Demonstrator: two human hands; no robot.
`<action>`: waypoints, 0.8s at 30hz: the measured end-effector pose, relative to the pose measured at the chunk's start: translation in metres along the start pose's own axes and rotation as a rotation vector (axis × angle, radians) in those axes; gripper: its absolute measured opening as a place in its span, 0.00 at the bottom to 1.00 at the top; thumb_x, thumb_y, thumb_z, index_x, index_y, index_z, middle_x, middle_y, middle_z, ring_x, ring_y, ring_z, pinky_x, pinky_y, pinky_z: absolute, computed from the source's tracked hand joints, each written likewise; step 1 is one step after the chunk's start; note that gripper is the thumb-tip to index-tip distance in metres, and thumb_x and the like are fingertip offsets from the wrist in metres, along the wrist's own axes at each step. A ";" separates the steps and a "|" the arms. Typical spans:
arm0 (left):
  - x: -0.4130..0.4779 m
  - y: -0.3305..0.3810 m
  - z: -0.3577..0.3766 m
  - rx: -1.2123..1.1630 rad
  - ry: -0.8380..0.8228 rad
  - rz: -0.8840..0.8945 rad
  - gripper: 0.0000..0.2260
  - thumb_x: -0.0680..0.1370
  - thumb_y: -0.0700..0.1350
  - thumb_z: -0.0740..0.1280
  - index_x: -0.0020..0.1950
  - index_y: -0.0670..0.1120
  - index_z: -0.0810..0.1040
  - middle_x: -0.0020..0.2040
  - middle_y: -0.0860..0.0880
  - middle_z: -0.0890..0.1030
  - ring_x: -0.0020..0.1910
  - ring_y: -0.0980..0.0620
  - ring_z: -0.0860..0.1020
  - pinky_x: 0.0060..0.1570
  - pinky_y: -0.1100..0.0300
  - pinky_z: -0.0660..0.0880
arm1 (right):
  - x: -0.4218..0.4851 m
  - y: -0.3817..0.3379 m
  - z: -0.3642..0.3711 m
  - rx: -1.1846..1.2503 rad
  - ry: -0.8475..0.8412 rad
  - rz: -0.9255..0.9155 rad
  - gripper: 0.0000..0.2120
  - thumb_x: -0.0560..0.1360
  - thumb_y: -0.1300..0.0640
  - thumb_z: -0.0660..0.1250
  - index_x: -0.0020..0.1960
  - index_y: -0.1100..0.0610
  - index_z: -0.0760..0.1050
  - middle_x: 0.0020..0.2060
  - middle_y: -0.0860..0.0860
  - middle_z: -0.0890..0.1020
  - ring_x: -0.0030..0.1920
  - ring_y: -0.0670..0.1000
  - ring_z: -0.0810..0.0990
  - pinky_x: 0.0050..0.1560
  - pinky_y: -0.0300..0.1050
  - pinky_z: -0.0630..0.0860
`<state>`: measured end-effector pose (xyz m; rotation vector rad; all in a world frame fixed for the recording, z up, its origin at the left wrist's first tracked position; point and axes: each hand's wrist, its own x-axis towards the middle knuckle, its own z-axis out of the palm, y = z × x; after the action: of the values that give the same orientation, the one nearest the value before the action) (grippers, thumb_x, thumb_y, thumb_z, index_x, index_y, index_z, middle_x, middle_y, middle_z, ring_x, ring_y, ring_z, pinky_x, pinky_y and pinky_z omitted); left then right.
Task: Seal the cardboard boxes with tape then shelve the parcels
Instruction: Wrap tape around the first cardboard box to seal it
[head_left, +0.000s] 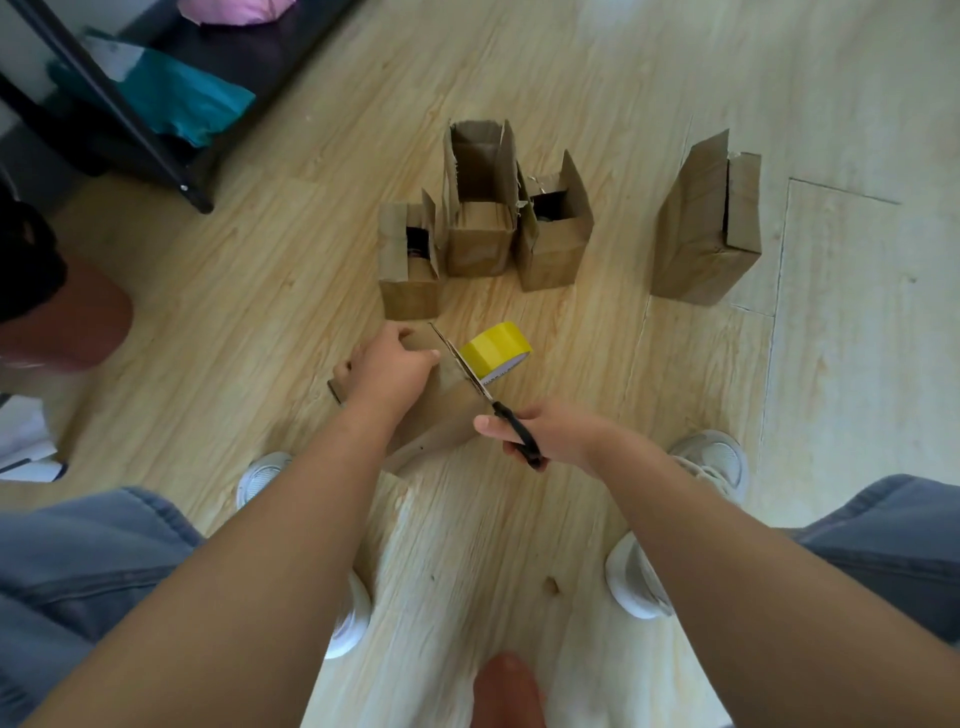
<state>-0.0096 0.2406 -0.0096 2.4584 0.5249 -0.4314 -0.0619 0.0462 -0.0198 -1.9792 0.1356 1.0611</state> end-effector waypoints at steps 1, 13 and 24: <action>0.004 0.002 -0.001 -0.081 -0.013 0.002 0.20 0.77 0.50 0.66 0.69 0.54 0.71 0.66 0.51 0.75 0.67 0.46 0.70 0.71 0.49 0.61 | 0.000 0.002 0.000 0.001 0.008 -0.007 0.28 0.73 0.30 0.65 0.39 0.56 0.74 0.28 0.47 0.75 0.33 0.49 0.74 0.42 0.41 0.70; 0.026 0.053 -0.005 -0.023 -0.398 0.064 0.15 0.79 0.48 0.69 0.65 0.48 0.80 0.70 0.47 0.75 0.70 0.47 0.70 0.56 0.59 0.63 | 0.015 0.014 -0.002 -0.023 0.023 -0.004 0.29 0.68 0.30 0.72 0.43 0.59 0.79 0.33 0.52 0.78 0.34 0.50 0.76 0.45 0.45 0.74; 0.033 0.045 0.005 -0.169 -0.341 0.016 0.13 0.79 0.45 0.70 0.62 0.46 0.81 0.66 0.45 0.77 0.66 0.47 0.73 0.54 0.61 0.64 | 0.011 0.010 -0.008 0.033 0.045 -0.002 0.21 0.70 0.39 0.75 0.33 0.55 0.75 0.27 0.48 0.76 0.28 0.46 0.73 0.38 0.39 0.72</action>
<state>0.0388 0.2124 -0.0055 2.1649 0.3805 -0.7505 -0.0548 0.0377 -0.0316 -1.9734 0.1742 1.0073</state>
